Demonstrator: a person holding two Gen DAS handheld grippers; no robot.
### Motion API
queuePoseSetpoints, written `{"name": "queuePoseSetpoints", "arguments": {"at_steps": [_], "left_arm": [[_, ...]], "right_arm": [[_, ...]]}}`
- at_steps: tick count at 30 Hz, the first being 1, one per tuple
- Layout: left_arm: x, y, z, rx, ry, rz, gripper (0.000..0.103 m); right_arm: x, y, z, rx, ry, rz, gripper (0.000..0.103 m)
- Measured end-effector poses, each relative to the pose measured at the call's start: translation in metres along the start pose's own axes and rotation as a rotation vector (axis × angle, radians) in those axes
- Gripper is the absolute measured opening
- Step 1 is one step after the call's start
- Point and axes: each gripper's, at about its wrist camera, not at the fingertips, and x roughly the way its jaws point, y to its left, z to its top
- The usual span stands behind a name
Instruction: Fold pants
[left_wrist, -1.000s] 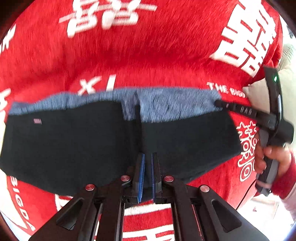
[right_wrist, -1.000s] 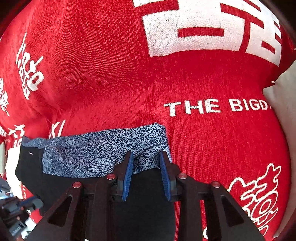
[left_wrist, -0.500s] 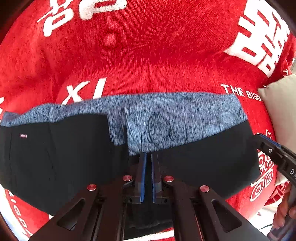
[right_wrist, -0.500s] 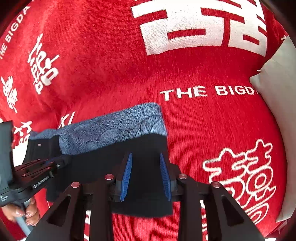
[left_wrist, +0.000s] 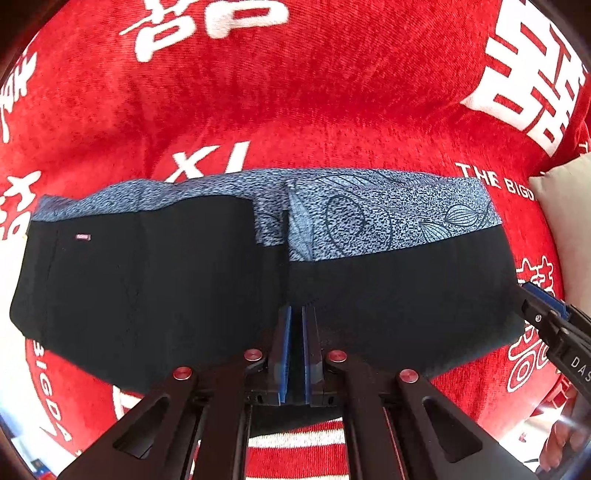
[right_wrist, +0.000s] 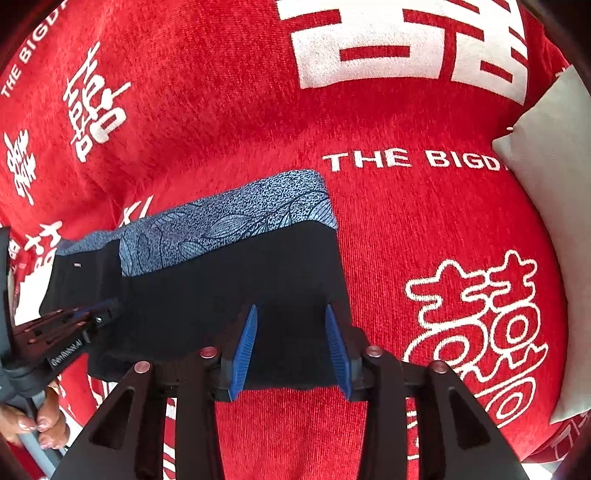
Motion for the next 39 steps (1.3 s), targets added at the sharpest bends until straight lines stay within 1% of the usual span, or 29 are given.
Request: {"name": "queuePoseSetpoints", "arguments": {"at_steps": [6, 9, 11, 12, 13, 14, 15, 16, 17, 21, 24, 25, 26, 30, 31, 34, 39], "left_arm": [[-0.002, 0.005, -0.003, -0.019, 0.003, 0.014, 0.006], [-0.002, 0.004, -0.003, -0.023, 0.001, 0.015, 0.006], [-0.002, 0.003, -0.004, -0.019, -0.003, 0.021, 0.007], [-0.002, 0.002, -0.004, -0.018, -0.004, 0.024, 0.012], [-0.003, 0.002, -0.004, -0.021, -0.006, 0.027, 0.048], [-0.004, 0.003, -0.004, -0.031, -0.012, 0.030, 0.071], [-0.006, 0.004, -0.004, -0.040, -0.026, 0.029, 0.089], [-0.011, 0.004, -0.005, -0.043, -0.056, 0.027, 0.089], [-0.013, 0.002, -0.005, -0.029, -0.061, 0.017, 0.089], [-0.009, -0.001, -0.005, -0.008, -0.037, 0.010, 0.089], [-0.006, -0.001, -0.007, -0.002, -0.025, 0.032, 0.089], [-0.005, 0.000, -0.007, -0.004, -0.017, 0.042, 0.089], [-0.003, 0.002, -0.007, -0.005, 0.002, 0.041, 0.089], [0.001, 0.015, -0.010, -0.036, 0.045, 0.035, 0.089], [0.001, 0.020, -0.011, -0.050, 0.053, 0.016, 0.089], [-0.006, 0.031, -0.012, -0.096, 0.047, -0.007, 0.089], [-0.012, 0.046, -0.022, -0.147, 0.042, -0.002, 0.089]], "right_arm": [[-0.006, 0.006, -0.004, -0.025, 0.000, -0.012, 0.042], [-0.006, 0.013, -0.007, -0.048, 0.004, -0.026, 0.047], [-0.006, 0.015, -0.007, -0.058, 0.005, -0.028, 0.048], [-0.006, 0.017, -0.007, -0.066, 0.008, -0.028, 0.048], [-0.007, 0.018, -0.008, -0.071, 0.008, -0.028, 0.049], [-0.007, 0.019, -0.008, -0.074, 0.010, -0.026, 0.049], [-0.007, 0.019, -0.008, -0.076, 0.012, -0.025, 0.049], [-0.007, 0.019, -0.009, -0.077, 0.011, -0.025, 0.049], [-0.008, 0.020, -0.009, -0.078, 0.011, -0.025, 0.049], [-0.007, 0.017, -0.009, -0.063, 0.017, -0.018, 0.052], [-0.008, 0.015, -0.009, -0.047, 0.028, -0.014, 0.061], [-0.008, 0.015, -0.009, -0.045, 0.028, -0.013, 0.066], [-0.009, 0.016, -0.009, -0.044, 0.028, -0.014, 0.068], [-0.010, 0.020, -0.008, -0.056, 0.036, -0.015, 0.068], [-0.009, 0.022, -0.008, -0.062, 0.039, -0.014, 0.068], [-0.006, 0.033, -0.008, -0.090, 0.049, -0.009, 0.069], [0.002, 0.052, -0.010, -0.136, 0.079, -0.004, 0.070]]}}
